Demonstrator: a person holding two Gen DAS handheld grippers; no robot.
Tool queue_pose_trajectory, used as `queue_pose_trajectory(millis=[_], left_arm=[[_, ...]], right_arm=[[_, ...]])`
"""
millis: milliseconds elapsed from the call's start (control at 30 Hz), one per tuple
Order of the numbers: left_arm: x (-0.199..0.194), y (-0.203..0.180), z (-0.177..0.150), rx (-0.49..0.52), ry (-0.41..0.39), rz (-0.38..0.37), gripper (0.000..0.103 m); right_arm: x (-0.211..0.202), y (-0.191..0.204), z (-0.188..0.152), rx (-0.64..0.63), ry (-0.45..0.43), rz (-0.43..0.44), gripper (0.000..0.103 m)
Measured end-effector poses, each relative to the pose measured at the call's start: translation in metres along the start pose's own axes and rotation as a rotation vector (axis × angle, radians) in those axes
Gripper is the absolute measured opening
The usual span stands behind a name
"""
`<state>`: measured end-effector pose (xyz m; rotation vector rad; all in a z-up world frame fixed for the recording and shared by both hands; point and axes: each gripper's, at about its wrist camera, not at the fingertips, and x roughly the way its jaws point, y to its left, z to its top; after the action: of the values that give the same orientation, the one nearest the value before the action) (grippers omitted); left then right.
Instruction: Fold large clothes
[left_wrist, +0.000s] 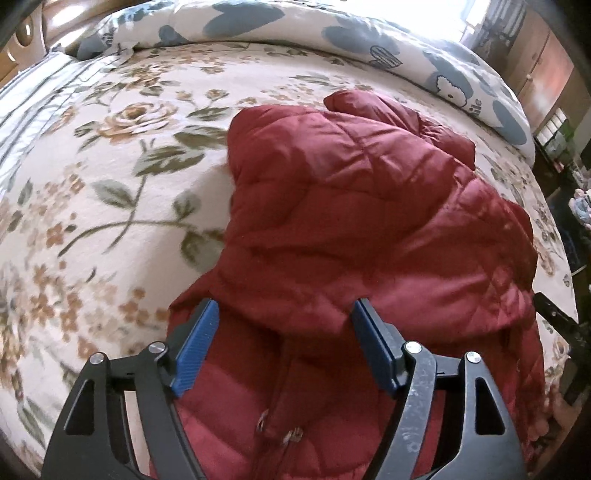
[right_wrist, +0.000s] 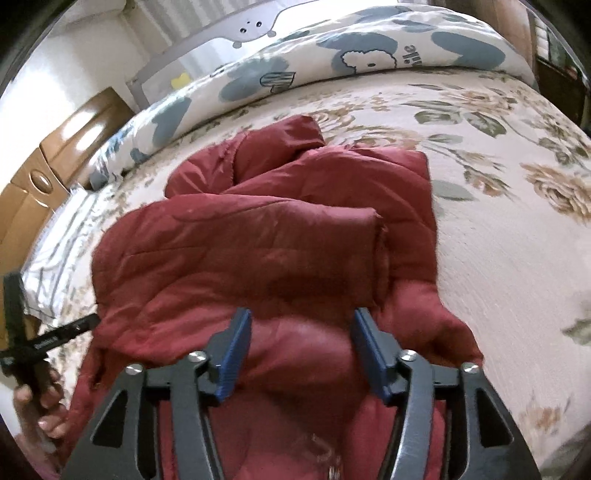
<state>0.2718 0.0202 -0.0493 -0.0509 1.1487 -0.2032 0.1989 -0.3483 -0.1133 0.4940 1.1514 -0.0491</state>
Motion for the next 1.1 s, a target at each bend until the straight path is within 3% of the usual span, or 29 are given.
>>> queue_pose_trajectory(millis=[200, 400, 700, 1100], left_arm=[[-0.021, 0.008, -0.030, 0.015, -0.003, 0.002, 0.075], [-0.043, 0.029, -0.059, -0.012, -0.005, -0.015, 0.075], [-0.064, 0.058, -0.091, -0.067, -0.004, -0.025, 0.075], [-0.074, 0.080, -0.133, -0.072, 0.044, -0.036, 0.075]], right_arm=[[-0.027, -0.006, -0.023, 0.014, 0.019, 0.026, 0.065], [-0.057, -0.012, -0.048, 0.008, 0.027, 0.042, 0.072], [-0.087, -0.020, -0.084, -0.018, 0.048, 0.030, 0.074], [-0.118, -0.053, -0.121, 0.044, 0.055, -0.019, 0.077]])
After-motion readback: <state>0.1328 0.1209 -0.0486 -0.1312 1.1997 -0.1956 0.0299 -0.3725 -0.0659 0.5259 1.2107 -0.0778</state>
